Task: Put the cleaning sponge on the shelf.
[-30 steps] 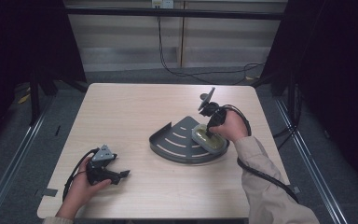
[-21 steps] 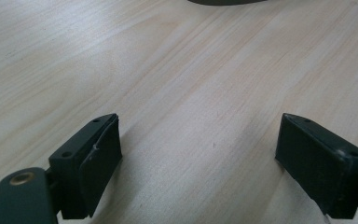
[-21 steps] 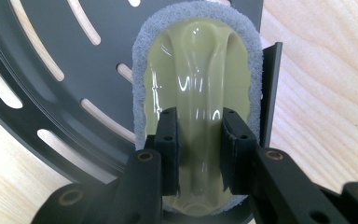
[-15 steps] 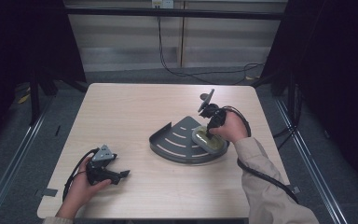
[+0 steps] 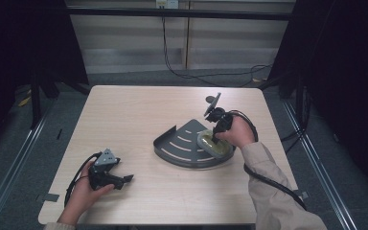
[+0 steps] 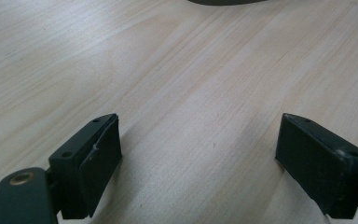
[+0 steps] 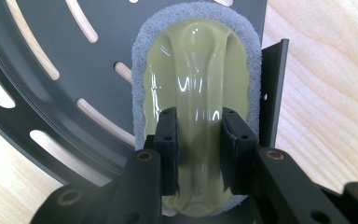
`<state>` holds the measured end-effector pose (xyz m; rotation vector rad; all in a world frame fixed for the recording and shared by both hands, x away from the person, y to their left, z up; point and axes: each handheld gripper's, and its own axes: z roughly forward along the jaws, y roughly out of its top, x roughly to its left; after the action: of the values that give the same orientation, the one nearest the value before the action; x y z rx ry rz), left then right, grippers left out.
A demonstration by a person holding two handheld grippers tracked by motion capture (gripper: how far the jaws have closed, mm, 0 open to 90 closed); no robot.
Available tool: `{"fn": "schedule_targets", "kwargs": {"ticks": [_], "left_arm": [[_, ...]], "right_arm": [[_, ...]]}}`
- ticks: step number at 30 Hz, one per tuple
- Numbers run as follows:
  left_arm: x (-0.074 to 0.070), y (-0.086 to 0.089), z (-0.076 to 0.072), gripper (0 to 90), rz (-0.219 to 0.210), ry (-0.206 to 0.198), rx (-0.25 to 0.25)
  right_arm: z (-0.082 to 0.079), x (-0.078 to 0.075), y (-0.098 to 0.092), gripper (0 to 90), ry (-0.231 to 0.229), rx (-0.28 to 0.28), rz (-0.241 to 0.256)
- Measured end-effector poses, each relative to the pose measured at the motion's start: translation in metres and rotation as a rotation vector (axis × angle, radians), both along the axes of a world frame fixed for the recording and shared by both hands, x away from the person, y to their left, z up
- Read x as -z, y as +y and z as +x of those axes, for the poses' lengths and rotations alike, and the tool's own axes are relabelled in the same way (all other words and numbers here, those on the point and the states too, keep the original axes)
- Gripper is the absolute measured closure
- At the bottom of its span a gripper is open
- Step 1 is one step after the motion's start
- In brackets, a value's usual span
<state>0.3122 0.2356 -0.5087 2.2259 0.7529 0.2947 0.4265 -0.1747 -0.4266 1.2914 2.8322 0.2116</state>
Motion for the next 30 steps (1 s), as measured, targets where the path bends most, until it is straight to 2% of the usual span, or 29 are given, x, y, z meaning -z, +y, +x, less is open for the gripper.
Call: {"fn": "schedule_targets", "kwargs": {"ticks": [12, 19, 23, 26, 28, 29, 30], "left_arm": [[0.0, -0.0001, 0.0, 13.5, -0.001, -0.001, 0.001], [-0.0001, -0.0001, 0.0, 13.5, 0.001, -0.001, 0.0], [0.0, -0.0001, 0.0, 13.5, 0.0, -0.001, 0.001], [0.0, -0.0001, 0.0, 13.5, 0.0, -0.001, 0.001], [0.0001, -0.0001, 0.0, 13.5, -0.001, -0.001, 0.0], [0.0001, -0.0001, 0.0, 13.5, -0.001, -0.001, 0.0], [0.0, -0.0001, 0.0, 13.5, 0.0, -0.001, 0.0]], "right_arm": [[-0.0003, 0.001, -0.0009, 70.3, -0.007, 0.0, 0.007], [-0.0009, 0.0013, -0.0031, 66.8, -0.017, 0.001, 0.007], [-0.0018, -0.0001, -0.0038, 62.1, -0.021, 0.016, 0.005], [-0.0015, -0.0015, -0.0051, 56.5, -0.041, 0.022, 0.012], [-0.0013, -0.0022, -0.006, 50.4, -0.053, 0.028, 0.016], [-0.0014, -0.0025, -0.0065, 43.4, -0.062, 0.041, 0.017], [-0.0014, -0.0025, -0.0065, 43.4, -0.062, 0.041, 0.017]]}}
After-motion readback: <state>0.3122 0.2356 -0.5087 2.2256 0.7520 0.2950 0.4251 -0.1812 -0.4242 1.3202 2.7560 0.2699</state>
